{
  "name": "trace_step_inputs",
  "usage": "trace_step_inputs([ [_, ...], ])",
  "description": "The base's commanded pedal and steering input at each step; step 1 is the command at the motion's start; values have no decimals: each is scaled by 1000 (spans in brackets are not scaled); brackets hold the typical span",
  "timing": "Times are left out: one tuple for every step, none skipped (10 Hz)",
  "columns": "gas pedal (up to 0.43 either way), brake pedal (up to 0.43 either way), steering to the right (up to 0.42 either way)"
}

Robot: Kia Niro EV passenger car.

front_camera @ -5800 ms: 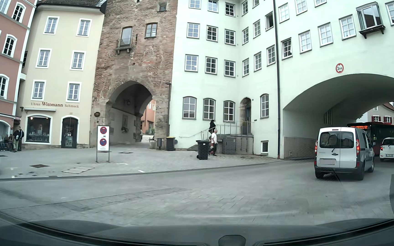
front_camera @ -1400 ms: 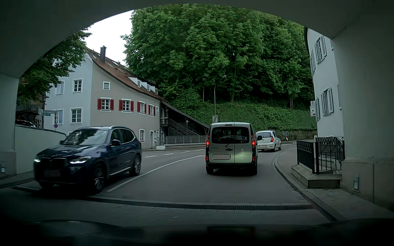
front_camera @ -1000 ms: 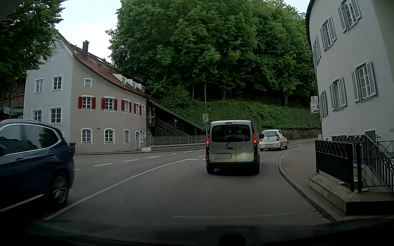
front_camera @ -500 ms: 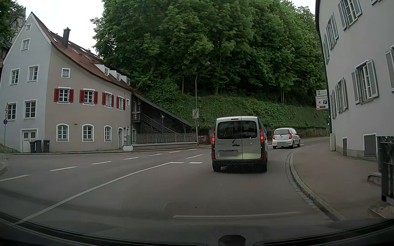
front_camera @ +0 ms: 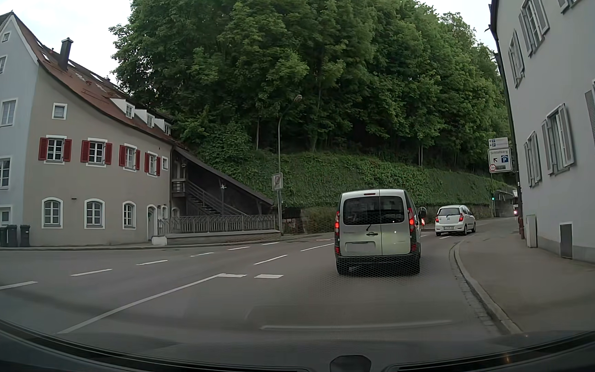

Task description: Follow the waypoints while adhering to traffic rules and regulations

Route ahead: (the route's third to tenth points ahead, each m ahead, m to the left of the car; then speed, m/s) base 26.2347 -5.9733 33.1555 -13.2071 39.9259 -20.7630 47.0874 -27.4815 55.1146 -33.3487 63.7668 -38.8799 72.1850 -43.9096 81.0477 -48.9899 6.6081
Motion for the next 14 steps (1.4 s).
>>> trace_step_inputs([
  [157,0,45],
  [157,0,53],
  [189,0,66],
  [197,0,77],
  [197,0,91],
  [197,0,101],
  [197,0,108],
  [197,0,108],
  [197,0,109],
  [197,0,111],
  [197,0,115],
  [197,0,120],
  [197,0,125],
  [197,0,129],
])
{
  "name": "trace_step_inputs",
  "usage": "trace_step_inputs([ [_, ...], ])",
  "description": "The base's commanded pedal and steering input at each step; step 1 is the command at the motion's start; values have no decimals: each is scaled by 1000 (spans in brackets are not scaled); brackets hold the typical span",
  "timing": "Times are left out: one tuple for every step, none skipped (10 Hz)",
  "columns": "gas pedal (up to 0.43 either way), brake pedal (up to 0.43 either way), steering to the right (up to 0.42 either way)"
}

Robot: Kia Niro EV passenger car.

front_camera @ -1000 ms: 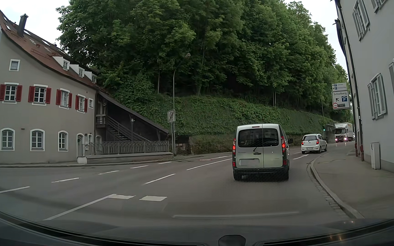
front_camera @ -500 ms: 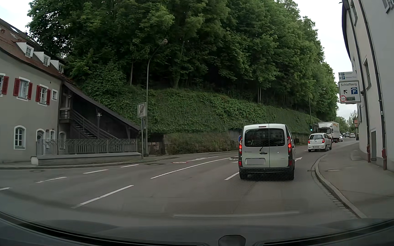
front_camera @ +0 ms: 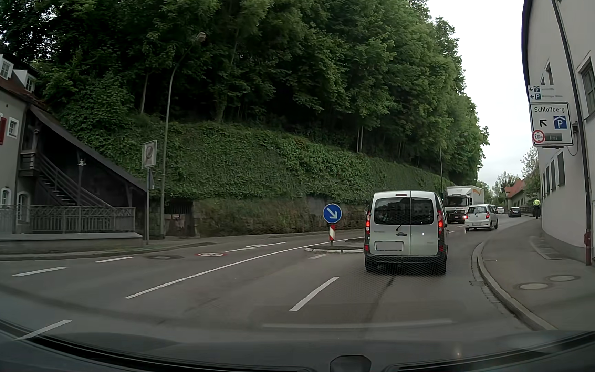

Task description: Follow the waypoints while adhering to traffic rules and regulations

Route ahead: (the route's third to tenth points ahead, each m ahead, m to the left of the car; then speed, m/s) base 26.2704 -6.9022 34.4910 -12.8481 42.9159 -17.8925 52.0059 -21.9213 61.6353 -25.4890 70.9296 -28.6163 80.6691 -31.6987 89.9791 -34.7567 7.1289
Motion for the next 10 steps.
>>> trace_step_inputs([
  [197,0,129],
  [197,0,129],
  [197,0,129],
  [197,0,126],
  [197,0,123],
  [197,0,118],
  [197,0,116],
  [197,0,116],
  [197,0,116],
  [197,0,116],
])
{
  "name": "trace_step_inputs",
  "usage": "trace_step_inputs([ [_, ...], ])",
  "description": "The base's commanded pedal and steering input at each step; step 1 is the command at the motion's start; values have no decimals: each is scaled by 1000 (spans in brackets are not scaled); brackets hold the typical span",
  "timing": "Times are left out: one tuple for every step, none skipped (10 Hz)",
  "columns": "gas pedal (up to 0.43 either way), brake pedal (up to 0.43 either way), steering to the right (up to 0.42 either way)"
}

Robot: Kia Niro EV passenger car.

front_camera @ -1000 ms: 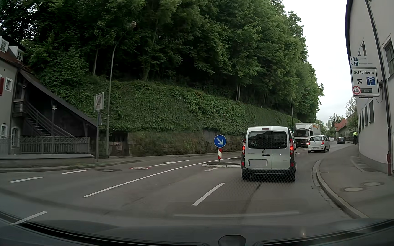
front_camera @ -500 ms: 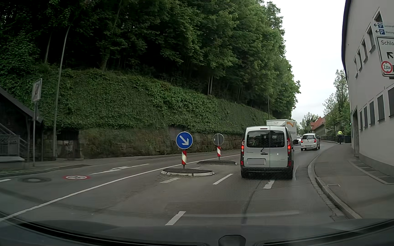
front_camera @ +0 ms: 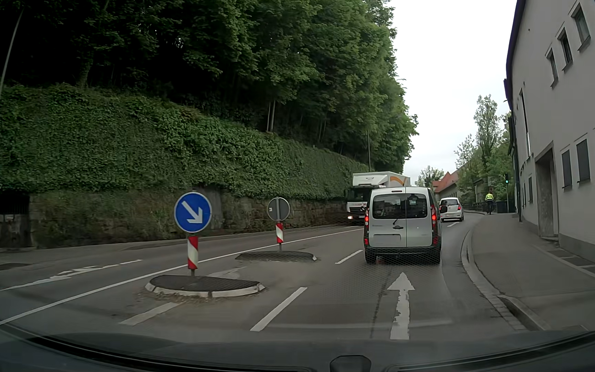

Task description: Follow the waypoints while adhering to traffic rules and regulations

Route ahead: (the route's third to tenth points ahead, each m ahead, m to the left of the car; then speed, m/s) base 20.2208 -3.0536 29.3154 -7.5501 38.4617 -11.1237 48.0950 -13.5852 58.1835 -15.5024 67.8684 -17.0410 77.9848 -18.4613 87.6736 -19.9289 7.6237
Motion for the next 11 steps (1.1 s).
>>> trace_step_inputs([
  [197,0,117],
  [197,0,117],
  [197,0,118],
  [220,0,117],
  [240,0,116],
  [240,0,114],
  [248,0,110],
  [248,0,107],
  [248,0,102],
  [248,0,97],
  [248,0,97],
])
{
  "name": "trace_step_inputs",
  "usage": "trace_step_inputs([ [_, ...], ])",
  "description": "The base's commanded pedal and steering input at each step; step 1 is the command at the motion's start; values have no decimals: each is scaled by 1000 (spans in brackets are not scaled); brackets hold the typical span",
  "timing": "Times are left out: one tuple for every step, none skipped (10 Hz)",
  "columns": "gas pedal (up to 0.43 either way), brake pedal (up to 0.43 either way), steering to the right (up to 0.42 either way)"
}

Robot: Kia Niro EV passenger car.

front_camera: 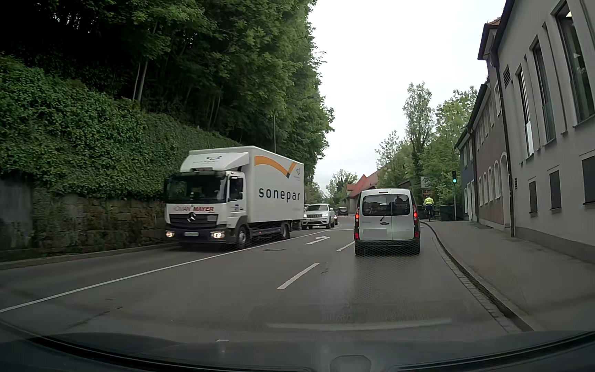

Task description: Follow the waypoints while adhering to traffic rules and regulations

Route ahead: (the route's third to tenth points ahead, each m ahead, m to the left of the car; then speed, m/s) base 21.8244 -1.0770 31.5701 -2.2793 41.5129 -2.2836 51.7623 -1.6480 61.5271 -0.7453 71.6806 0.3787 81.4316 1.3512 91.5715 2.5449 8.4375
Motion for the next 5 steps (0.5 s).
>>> trace_step_inputs([
  [248,0,97],
  [248,0,95],
  [268,0,94],
  [268,0,92],
  [268,0,91],
])
